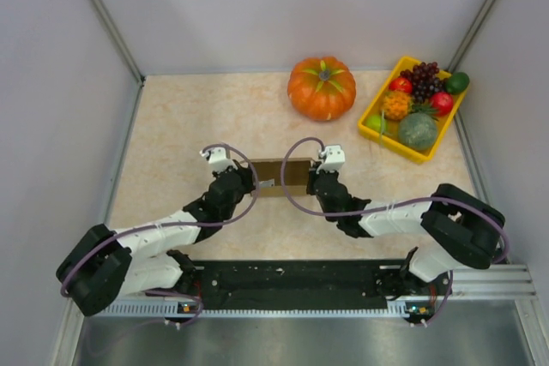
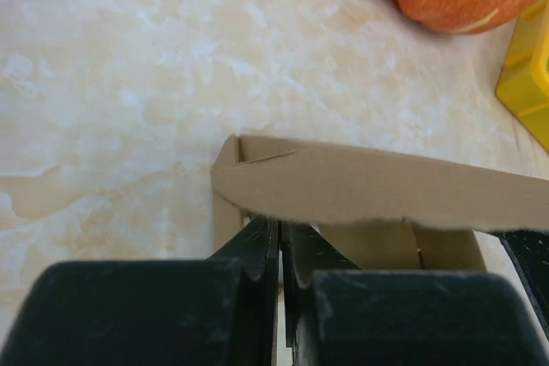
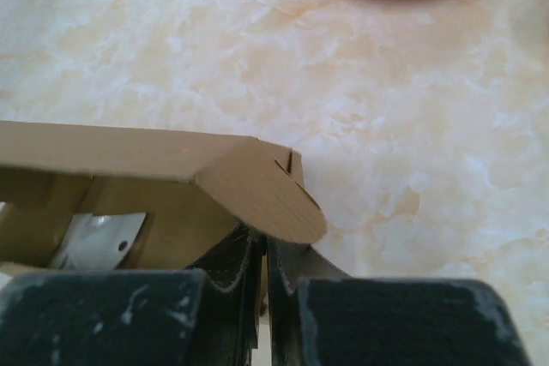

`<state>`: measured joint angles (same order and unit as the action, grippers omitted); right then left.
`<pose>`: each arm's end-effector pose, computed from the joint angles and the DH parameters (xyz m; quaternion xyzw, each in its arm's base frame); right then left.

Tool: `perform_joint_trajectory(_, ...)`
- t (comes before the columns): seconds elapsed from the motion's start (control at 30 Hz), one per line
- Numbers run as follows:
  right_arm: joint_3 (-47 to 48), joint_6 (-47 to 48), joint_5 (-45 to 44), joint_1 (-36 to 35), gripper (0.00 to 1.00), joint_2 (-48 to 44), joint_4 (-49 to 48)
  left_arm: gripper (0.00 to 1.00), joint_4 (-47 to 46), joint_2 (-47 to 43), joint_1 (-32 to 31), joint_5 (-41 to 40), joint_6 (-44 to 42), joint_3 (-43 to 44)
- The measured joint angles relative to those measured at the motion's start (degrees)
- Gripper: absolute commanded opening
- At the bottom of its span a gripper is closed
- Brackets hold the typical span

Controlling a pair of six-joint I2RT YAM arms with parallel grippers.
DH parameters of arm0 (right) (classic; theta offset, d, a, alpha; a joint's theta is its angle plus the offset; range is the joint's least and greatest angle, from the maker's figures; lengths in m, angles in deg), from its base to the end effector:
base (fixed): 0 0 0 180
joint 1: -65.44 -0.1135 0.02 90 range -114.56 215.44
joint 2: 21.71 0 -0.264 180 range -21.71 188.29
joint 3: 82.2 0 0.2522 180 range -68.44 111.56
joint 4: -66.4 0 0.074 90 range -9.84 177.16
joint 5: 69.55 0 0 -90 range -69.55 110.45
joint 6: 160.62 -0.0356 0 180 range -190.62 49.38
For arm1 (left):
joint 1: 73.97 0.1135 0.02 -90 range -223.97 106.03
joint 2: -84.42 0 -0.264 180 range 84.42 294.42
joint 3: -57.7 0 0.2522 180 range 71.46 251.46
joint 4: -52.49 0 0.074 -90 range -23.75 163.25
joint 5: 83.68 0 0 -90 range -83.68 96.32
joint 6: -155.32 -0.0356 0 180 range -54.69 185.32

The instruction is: Fold the paper box

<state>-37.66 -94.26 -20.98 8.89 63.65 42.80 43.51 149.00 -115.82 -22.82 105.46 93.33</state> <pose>0.1771 0.2254 0.1820 -0.0120 0.7816 0.1396 0.6079 0.1800 -0.1380 0.1940 -0.1325 0.7947 -0.2088 0.5543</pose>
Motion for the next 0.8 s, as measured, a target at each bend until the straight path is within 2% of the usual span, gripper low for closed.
perform_joint_trajectory(0.23,-1.9,-0.6,-0.6,-1.9,0.00,0.0,0.3,0.00,1.3,1.6,-3.3,-2.4,2.1,-1.6)
perform_joint_trajectory(0.3,-2.0,-0.9,-0.9,-2.3,0.03,0.0,0.6,0.00,1.2,1.4,-3.5,-2.8,2.5,-2.6)
perform_joint_trajectory(0.4,-2.3,-1.3,-0.7,-3.0,0.22,-0.3,2.1,0.00,1.2,0.7,-4.0,-3.4,3.0,-3.6)
perform_joint_trajectory(0.43,-2.3,-1.6,-0.3,-3.3,0.33,-0.9,4.0,0.00,1.3,0.4,-4.2,-3.7,3.1,-3.9)
perform_joint_trajectory(0.47,-2.3,-2.4,0.2,-3.5,0.38,-1.9,6.5,0.00,1.3,0.1,-4.2,-3.9,3.3,-4.4)
perform_joint_trajectory(0.53,-2.3,-4.2,1.8,-3.8,0.59,-5.8,13.6,0.00,1.4,-0.2,-4.3,-4.3,3.4,-5.2)
perform_joint_trajectory(0.6,-2.2,-6.1,4.0,-3.9,0.69,-12.0,21.9,0.00,1.4,-0.5,-4.4,-4.8,3.5,-5.9)
perform_joint_trajectory(0.67,-2.2,-7.3,6.4,-3.9,0.72,-18.8,29.2,0.00,1.4,-0.9,-4.4,-5.5,3.5,-6.4)
perform_joint_trajectory(0.73,-2.6,-7.7,9.8,-3.9,0.81,-26.7,36.2,0.00,1.7,-1.1,-4.4,-6.4,3.5,-6.6)
perform_joint_trajectory(0.8,-3.5,-8.2,13.9,-3.8,0.82,-35.9,41.9,0.00,2.0,-1.1,-4.4,-6.9,3.5,-6.7)
